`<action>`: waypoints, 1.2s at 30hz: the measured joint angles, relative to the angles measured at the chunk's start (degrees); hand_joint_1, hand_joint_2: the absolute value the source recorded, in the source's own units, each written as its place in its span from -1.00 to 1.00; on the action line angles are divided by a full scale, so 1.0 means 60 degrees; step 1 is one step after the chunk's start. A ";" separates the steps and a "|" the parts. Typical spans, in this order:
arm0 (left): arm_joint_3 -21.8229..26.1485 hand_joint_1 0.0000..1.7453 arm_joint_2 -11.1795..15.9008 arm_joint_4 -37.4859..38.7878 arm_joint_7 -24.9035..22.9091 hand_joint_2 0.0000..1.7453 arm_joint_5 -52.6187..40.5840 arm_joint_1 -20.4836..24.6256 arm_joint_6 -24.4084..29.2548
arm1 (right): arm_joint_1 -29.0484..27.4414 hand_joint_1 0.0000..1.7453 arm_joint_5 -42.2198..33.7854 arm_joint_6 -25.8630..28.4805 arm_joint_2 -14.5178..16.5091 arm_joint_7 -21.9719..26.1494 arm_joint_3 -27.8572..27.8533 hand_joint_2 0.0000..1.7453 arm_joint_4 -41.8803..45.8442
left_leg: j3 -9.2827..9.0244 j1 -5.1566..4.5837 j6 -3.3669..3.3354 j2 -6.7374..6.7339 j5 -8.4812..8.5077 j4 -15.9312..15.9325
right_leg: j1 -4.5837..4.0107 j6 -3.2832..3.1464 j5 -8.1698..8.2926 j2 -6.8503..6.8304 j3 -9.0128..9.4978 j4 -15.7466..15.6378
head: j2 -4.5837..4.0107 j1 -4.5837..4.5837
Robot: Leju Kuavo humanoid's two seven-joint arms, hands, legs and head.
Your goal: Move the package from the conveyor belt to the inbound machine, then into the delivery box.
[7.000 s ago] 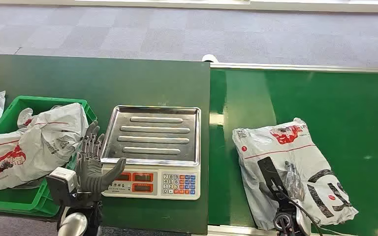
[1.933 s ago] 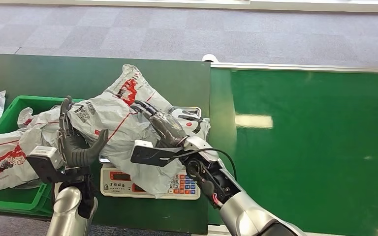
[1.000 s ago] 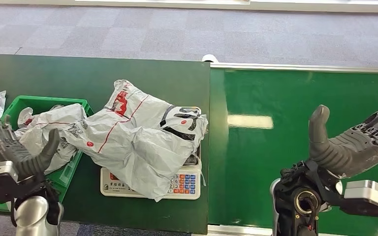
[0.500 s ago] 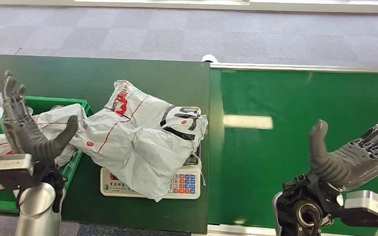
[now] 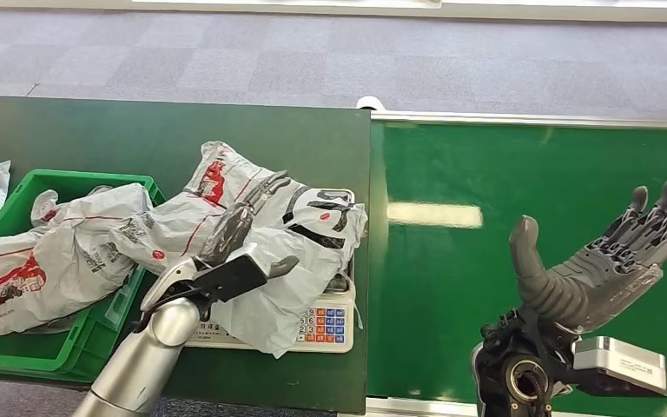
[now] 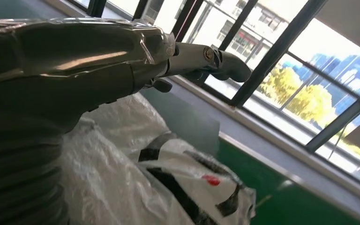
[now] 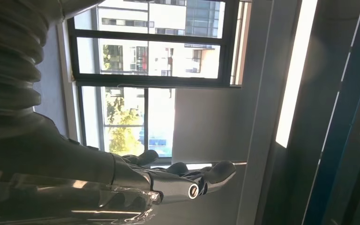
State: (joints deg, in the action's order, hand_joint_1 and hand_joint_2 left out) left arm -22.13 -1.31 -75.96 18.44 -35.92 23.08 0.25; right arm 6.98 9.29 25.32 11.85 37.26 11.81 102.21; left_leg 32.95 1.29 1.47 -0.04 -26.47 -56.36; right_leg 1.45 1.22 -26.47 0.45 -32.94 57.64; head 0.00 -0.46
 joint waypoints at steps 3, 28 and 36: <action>-0.0525 -1.00 -0.0066 0.1380 -0.0222 1.00 -0.0828 0.0482 -0.0363 | 0.0098 -1.00 0.0050 -0.0111 0.0011 -0.0044 0.0077 1.00 -0.0077 | 0.0000 -0.0001 -0.0001 0.0000 0.0001 0.0000 | 0.0001 0.0000 0.0001 0.0000 0.0003 0.0000 | 0.0000 0.0001; -0.2338 0.92 -0.1172 0.6667 -0.0088 1.00 -0.2200 0.2991 -0.0301 | 0.0761 -1.00 0.0567 0.0157 0.0040 -0.0493 0.0224 1.00 -0.0747 | -0.0143 -0.0027 -0.0058 0.0152 0.0040 0.0011 | 0.0027 0.0038 0.0000 -0.0151 0.0220 -0.0018 | 0.0000 0.0002; -0.2028 0.70 -0.1287 0.6562 0.0298 1.00 -0.1488 0.2878 0.0367 | 0.0848 -1.00 0.0724 0.0296 0.0076 -0.0705 0.0239 1.00 -0.0822 | -0.0033 -0.0027 -0.0045 0.0116 0.0144 0.0009 | 0.0027 0.0033 0.0100 -0.0129 0.0097 -0.0013 | 0.0000 0.0001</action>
State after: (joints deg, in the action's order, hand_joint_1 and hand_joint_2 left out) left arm -34.29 -9.03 -36.59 20.23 -44.84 40.35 2.45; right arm 12.06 13.64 27.10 12.31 33.03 13.25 97.29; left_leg 32.75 1.12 1.20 0.66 -25.60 -56.31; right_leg 1.61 1.42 -25.87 -0.32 -32.36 57.56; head 0.00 -0.45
